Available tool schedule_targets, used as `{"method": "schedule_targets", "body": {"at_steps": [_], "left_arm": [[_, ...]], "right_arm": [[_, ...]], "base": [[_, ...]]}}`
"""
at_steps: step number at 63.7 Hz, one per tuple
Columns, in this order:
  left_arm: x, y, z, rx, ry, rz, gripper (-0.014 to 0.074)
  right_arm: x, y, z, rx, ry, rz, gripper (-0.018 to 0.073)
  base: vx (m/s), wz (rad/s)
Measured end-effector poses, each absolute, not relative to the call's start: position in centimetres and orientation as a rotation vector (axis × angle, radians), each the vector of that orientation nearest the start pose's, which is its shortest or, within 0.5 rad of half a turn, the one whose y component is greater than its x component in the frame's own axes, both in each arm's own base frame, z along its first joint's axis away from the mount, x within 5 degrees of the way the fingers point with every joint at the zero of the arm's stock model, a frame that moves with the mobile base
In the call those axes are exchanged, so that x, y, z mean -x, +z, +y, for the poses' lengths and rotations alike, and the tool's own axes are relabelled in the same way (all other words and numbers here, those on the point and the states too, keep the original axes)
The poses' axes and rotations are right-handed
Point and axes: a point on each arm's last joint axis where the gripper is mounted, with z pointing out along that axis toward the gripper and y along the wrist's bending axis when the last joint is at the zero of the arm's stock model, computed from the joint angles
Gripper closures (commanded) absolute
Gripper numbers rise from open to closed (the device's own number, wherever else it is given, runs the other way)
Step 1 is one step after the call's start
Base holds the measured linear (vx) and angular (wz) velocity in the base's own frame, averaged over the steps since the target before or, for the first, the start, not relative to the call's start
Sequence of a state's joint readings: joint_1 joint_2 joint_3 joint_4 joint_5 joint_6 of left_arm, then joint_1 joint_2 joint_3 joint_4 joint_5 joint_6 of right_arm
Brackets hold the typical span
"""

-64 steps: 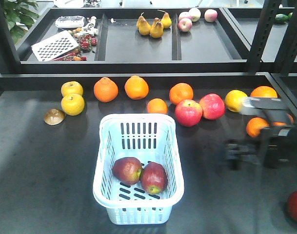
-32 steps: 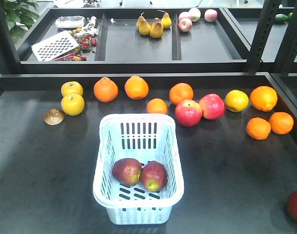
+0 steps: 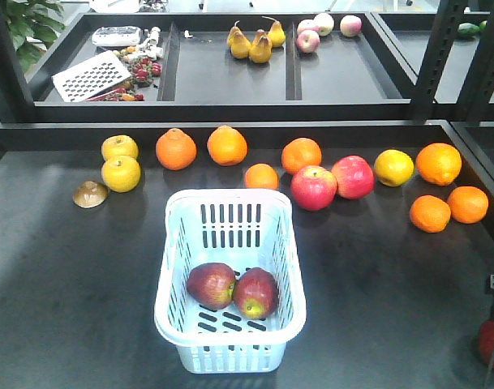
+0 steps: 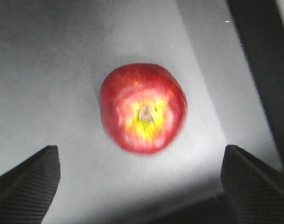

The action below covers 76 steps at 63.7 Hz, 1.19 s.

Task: Pick three apples into basket with both arms
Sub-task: 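Reach the right gripper to a third red apple and grasp it, then carry the third red apple into the basket and release it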

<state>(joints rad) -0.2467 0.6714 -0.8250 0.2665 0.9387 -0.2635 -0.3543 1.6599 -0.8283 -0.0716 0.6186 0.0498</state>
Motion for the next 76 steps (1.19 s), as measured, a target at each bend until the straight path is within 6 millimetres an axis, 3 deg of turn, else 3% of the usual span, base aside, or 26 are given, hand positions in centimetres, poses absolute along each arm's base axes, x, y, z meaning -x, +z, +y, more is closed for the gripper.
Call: {"method": "schedule_targets", "body": {"at_steps": [21, 41, 49, 64, 76], "left_arm": [[-11.2, 35.4, -0.8, -0.046, 0.051, 2.233, 0.0010], [-11.2, 35.4, -0.8, -0.046, 0.051, 2.233, 0.0010], [-11.2, 35.4, -0.8, -0.046, 0.051, 2.233, 0.0010], [-11.2, 35.4, -0.8, -0.046, 0.051, 2.233, 0.0010], [-11.2, 35.4, -0.8, -0.046, 0.051, 2.233, 0.0010]], "right_arm": [[-27.6, 11.6, -10.6, -0.505, -0.102, 2.923, -0.0085], [-28.1, 8.9, -10.8, -0.488, -0.105, 2.938, -0.0057], [-28.0, 8.1, -10.7, -0.489, -0.100, 2.967, 0.0012], [-28.1, 7.7, -10.8, -0.504, -0.098, 2.976, 0.0233], [-28.1, 8.7, -10.8, -0.514, -0.101, 2.950, 0.0274]], "base": [[0.00, 0.00], [0.00, 0.00], [0.00, 0.00], [0.00, 0.00], [0.00, 0.00]]}}
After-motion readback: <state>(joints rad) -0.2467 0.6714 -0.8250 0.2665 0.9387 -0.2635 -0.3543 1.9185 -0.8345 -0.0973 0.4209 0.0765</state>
